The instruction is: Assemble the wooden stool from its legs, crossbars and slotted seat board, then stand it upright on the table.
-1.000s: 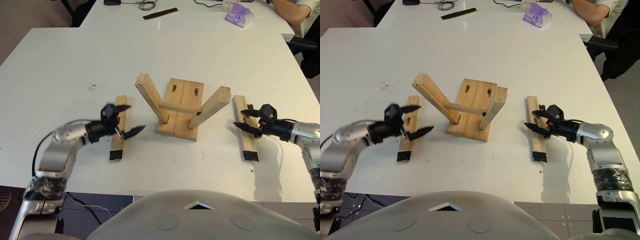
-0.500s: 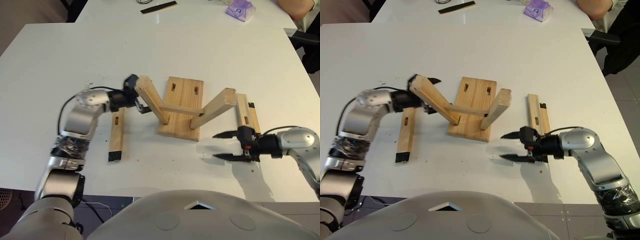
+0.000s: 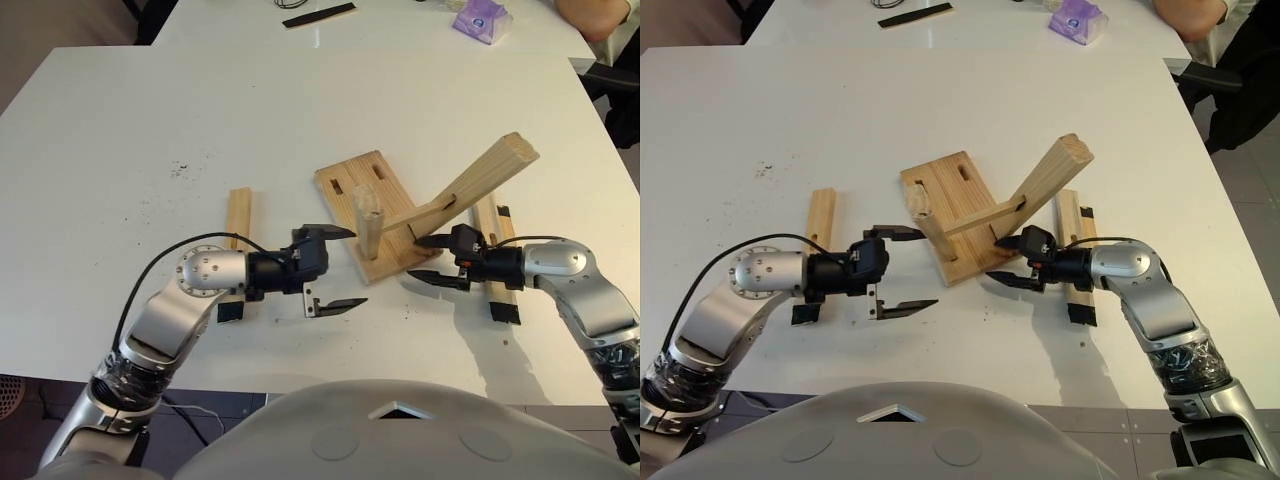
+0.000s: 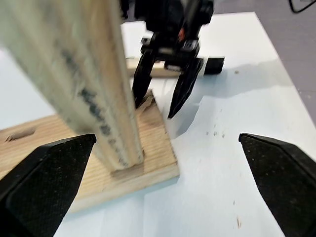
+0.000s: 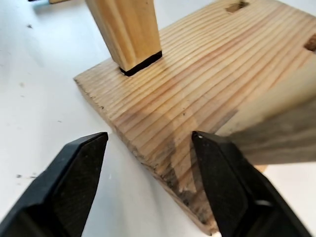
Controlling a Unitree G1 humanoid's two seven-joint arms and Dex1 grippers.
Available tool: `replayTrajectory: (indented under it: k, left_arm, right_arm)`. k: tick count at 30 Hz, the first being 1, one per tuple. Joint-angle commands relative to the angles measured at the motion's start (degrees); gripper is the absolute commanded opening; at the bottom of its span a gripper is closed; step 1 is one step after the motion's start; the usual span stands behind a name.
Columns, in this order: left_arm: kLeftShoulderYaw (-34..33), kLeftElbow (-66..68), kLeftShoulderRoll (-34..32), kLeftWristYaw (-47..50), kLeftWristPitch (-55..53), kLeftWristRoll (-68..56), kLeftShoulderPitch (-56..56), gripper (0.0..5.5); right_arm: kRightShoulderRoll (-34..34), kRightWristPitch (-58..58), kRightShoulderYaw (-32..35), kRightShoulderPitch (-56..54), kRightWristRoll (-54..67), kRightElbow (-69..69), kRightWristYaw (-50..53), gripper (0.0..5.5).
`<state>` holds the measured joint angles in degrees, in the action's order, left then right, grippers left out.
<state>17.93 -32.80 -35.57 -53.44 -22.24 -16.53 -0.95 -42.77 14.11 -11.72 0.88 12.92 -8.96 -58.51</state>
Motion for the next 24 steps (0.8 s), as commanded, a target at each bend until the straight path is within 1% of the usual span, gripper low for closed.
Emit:
replayTrajectory:
  k: [1,5,7,9,11,13,15,18,21,24]
  left_arm:
    - [-2.86,1.02,-0.79,0.41,-1.6,-1.87,2.3,5.37]
    - [-9.48,13.24,-2.86,0.24,1.57,-0.89,7.59,5.37]
    - [-10.55,20.71,-1.95,2.26,3.77,1.47,11.92,5.37]
    - [-10.29,25.85,0.74,4.46,5.8,2.94,15.77,5.37]
    - [-7.9,27.94,4.29,6.06,8.13,4.69,18.19,5.37]
    - [-2.2,30.69,7.93,6.15,12.96,9.42,20.83,5.37]
    - [3.05,32.52,11.0,5.38,17.05,13.24,22.9,5.37]
    - [7.9,33.2,11.99,3.57,22.1,17.25,22.99,5.37]
    - [11.81,34.17,12.08,4.36,26.18,21.33,19.52,5.37]
    - [14.27,34.25,13.64,6.08,26.93,23.3,15.78,5.37]
  right_arm:
    - [0.34,-0.41,-1.24,0.38,-2.71,1.7,1.18,3.16]
    - [-2.12,1.51,1.23,5.26,3.46,-6.41,-2.49,3.16]
    - [-3.49,2.73,2.44,7.11,5.74,-9.08,-4.16,3.16]
    - [-4.82,3.41,3.12,8.34,6.56,-10.28,-5.3,3.16]
    - [-5.77,1.77,2.4,8.16,3.74,-8.43,-5.17,3.16]
    - [-6.0,-0.5,1.05,6.94,-0.28,-4.77,-3.94,3.16]
    - [-4.27,-1.16,-0.29,3.46,-4.12,-0.42,-1.3,3.16]
    - [-1.15,-2.74,-1.7,-1.52,-7.62,3.58,1.75,3.16]
    - [1.45,-2.98,-2.25,-4.12,-8.19,5.18,3.16,3.16]
    - [4.31,-2.47,-3.31,-6.75,-8.63,6.93,4.04,3.16]
